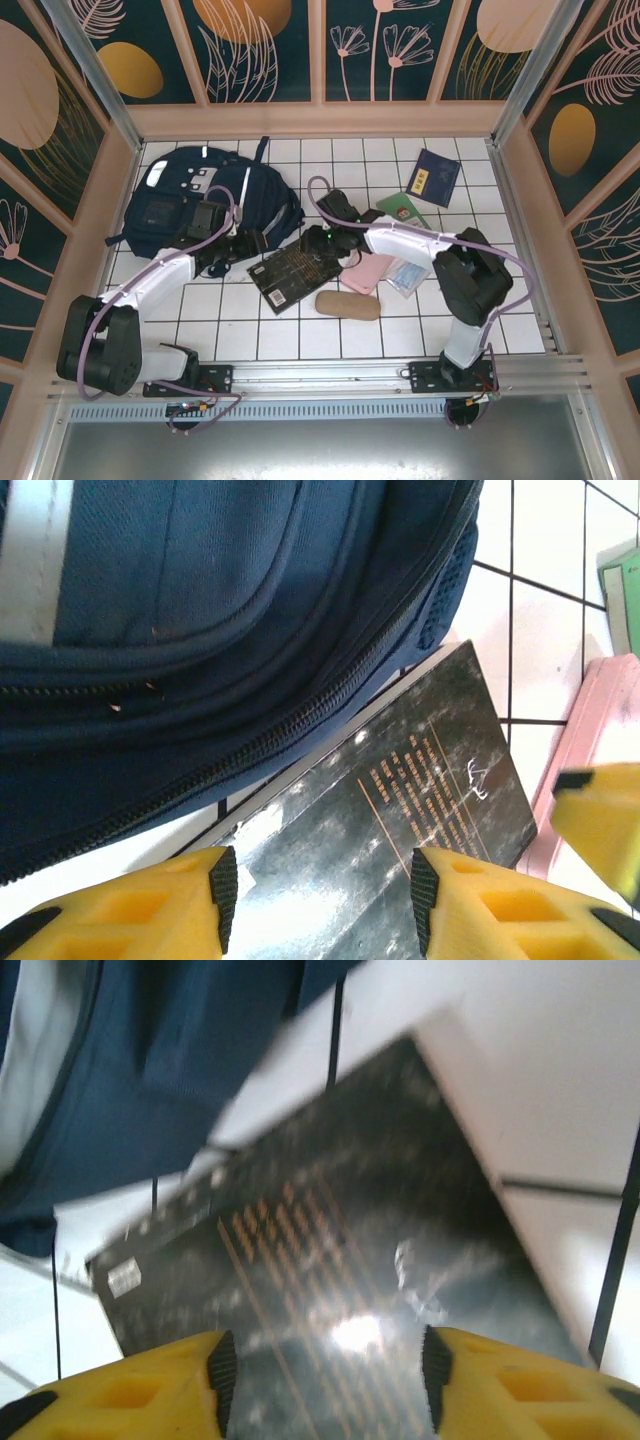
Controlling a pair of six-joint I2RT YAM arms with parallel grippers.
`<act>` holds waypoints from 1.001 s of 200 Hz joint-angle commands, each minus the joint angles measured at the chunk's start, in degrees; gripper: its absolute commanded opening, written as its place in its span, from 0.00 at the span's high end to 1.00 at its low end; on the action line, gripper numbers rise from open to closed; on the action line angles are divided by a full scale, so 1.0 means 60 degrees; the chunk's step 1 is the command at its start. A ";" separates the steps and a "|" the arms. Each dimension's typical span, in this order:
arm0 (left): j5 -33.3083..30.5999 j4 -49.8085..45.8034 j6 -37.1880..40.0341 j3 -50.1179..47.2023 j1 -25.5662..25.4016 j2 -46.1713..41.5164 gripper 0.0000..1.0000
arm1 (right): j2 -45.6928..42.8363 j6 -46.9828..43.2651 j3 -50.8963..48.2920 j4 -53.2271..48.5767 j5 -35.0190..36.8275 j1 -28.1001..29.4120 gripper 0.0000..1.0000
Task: Pack the student bag
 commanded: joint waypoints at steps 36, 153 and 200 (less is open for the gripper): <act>-0.0271 0.0783 -0.0215 -0.0467 -0.0615 0.0719 0.49 | -0.1194 0.1925 -0.1662 -0.0493 -0.0115 0.0839 0.39; -0.0723 0.0873 -0.0329 -0.0770 -0.0844 0.1702 0.46 | 0.0550 0.1534 -0.0591 0.0319 -0.0154 0.0139 0.35; 0.0261 0.1148 -0.0918 -0.1066 -0.1185 0.1155 0.47 | 0.0943 0.0719 0.0061 0.0254 0.0066 -0.0541 0.35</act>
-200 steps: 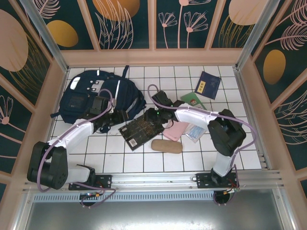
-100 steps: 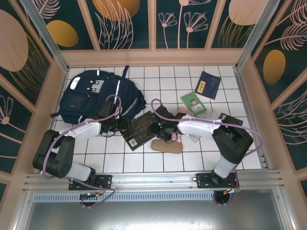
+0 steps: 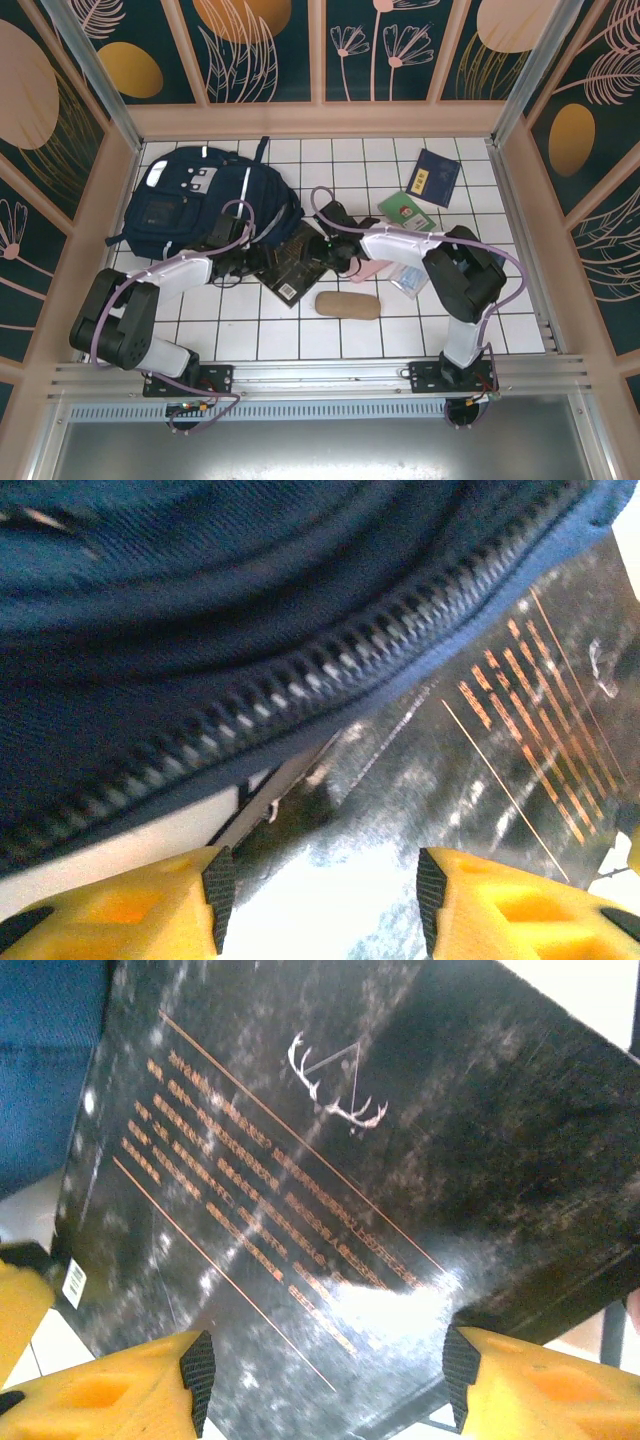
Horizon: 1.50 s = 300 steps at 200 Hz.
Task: Pack the student bag
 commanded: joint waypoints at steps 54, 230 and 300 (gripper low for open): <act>0.0108 -0.0757 -0.0406 0.0255 -0.0461 -0.0808 0.45 | -0.0108 -0.0369 0.0202 -0.0781 0.0910 -0.0285 0.34; 0.1293 0.0170 -0.0285 0.0106 -0.0476 0.0838 0.59 | -0.0299 0.1521 -0.1240 0.2408 -0.0160 0.0562 0.34; 0.1836 0.0440 -0.0485 0.0014 -0.0475 0.0774 0.58 | -0.1594 0.2979 -0.2860 0.6696 -0.1905 0.0044 0.35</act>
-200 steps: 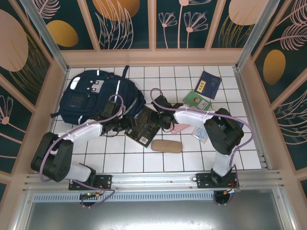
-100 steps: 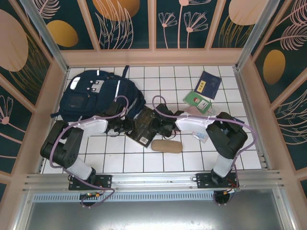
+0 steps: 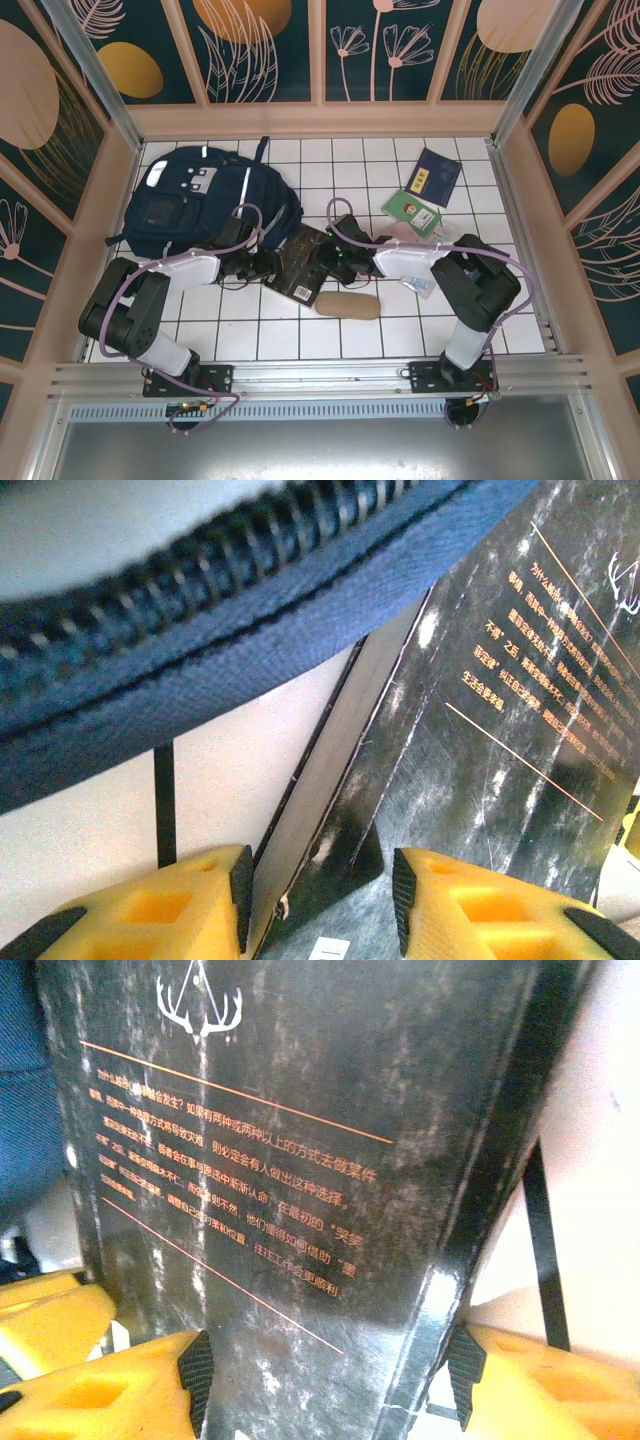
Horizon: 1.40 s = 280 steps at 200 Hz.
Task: Pack the student bag
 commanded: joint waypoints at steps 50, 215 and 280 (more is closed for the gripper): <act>0.1427 0.0356 -0.0280 -0.0012 -0.0151 0.0150 0.57 | -0.1432 0.1526 -0.1149 0.5815 -0.1955 -0.0241 0.35; 0.0460 -0.1003 0.0010 0.0819 -0.0151 -0.0741 0.57 | -0.1612 -0.0573 -0.0136 0.0118 0.0024 -0.0409 1.00; -0.1963 -0.3185 0.1295 0.3652 -0.0144 -0.0678 0.53 | -0.3034 -0.1404 -0.0420 0.0162 -0.0204 -0.1110 1.00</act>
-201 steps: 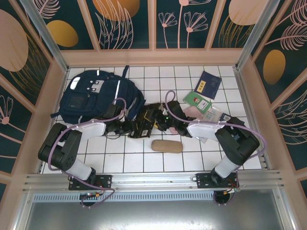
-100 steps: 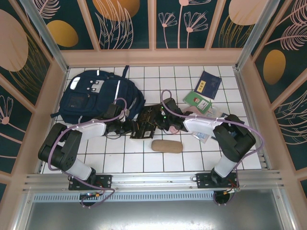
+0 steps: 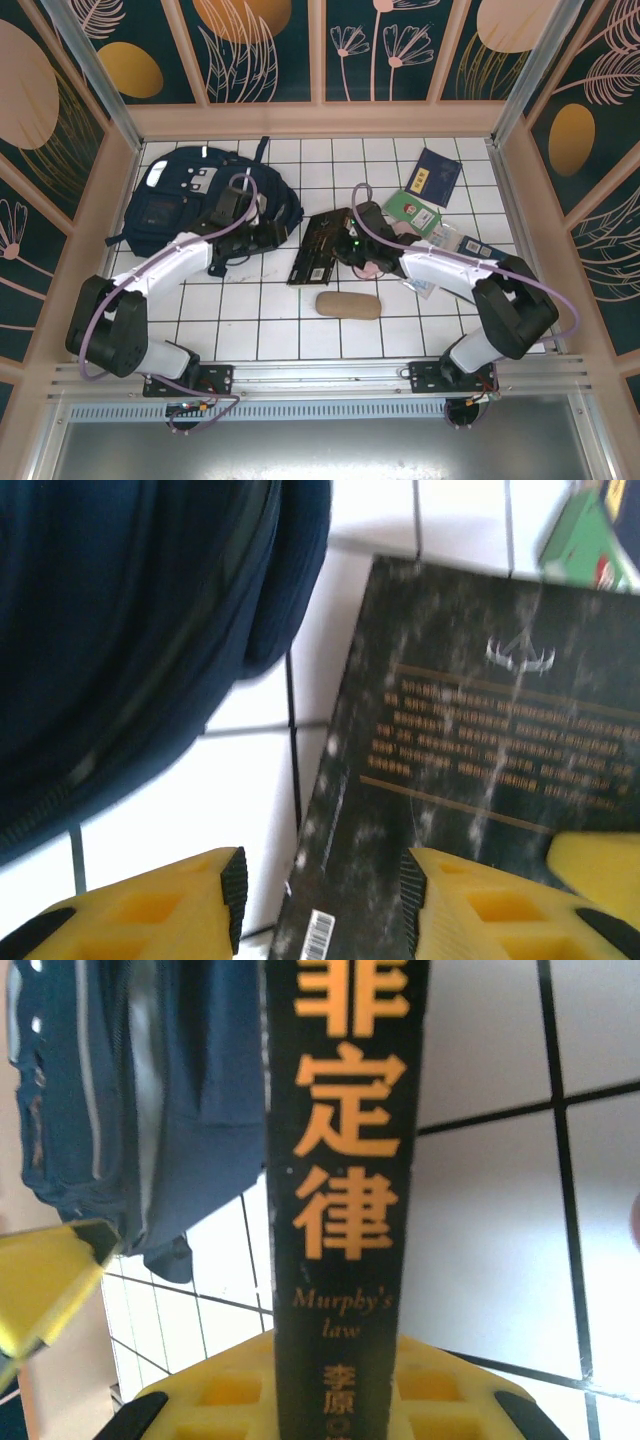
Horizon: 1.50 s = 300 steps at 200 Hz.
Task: Pack the student bag
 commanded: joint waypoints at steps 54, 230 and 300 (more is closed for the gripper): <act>-0.2729 -0.1685 0.2113 0.2888 -0.0046 0.2453 0.46 | -0.1718 -0.0812 -0.0219 0.0042 -0.0142 -0.0862 1.00; -0.2679 -0.2441 0.2219 0.5646 -0.0038 0.2262 1.00 | -0.1463 -0.0408 -0.0344 0.3536 -0.2009 -0.1328 1.00; -0.0652 -0.2495 0.2088 0.6348 -0.0038 0.1178 1.00 | 0.0650 0.0760 0.0670 0.6287 -0.2784 -0.1386 1.00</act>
